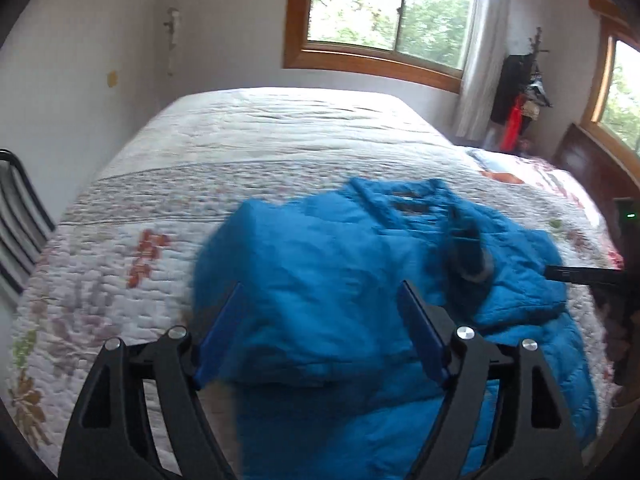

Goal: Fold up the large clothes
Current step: 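Carry the grasped sleeve with the left tool across the jacket front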

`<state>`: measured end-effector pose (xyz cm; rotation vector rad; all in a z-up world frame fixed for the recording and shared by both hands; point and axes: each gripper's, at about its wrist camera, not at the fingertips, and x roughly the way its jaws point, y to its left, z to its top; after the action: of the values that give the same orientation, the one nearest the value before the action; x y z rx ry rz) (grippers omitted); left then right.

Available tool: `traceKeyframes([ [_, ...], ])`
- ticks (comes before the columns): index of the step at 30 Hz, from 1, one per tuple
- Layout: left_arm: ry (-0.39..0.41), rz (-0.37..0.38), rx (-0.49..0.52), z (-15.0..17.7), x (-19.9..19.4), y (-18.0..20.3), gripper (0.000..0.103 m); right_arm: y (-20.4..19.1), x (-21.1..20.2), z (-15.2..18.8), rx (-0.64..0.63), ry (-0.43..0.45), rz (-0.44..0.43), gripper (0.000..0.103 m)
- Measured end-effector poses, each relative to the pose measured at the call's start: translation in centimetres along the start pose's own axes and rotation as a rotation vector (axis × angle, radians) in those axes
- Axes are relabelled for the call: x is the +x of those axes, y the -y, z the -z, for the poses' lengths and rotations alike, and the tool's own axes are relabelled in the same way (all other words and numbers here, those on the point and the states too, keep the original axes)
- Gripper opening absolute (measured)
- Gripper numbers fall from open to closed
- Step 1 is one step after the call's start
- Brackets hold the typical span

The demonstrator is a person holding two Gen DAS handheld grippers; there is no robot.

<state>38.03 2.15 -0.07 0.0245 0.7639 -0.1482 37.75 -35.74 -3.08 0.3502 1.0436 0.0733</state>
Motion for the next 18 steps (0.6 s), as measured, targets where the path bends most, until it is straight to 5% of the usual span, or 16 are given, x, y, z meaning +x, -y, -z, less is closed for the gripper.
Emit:
traceKeyframes([
  [5, -0.094, -0.071, -0.059, 1.3, 3.7, -4.9, 0.078, -4.4, 1.2, -1.4, -0.048, -0.041, -0.098, 0.063],
  [11, -0.161, -0.061, -0.062, 2.2, 7.5, -5.6, 0.078, -5.5, 5.0, -2.4, -0.031, -0.086, 0.002, 0.068],
  [13, -0.17, -0.068, -0.054, 2.5, 8.2, -5.4, 0.079, -4.7, 6.2, -2.4, -0.007, -0.106, 0.017, 0.056],
  [15, -0.173, -0.074, -0.047, 2.6, 8.7, -5.2, 0.079, -3.8, 6.9, -2.1, 0.017, -0.121, -0.001, 0.03],
  [18, -0.157, -0.085, -0.042, 2.3, 8.5, -4.8, 0.078, -2.3, 6.4, -2.1, 0.048, -0.105, -0.028, 0.015],
])
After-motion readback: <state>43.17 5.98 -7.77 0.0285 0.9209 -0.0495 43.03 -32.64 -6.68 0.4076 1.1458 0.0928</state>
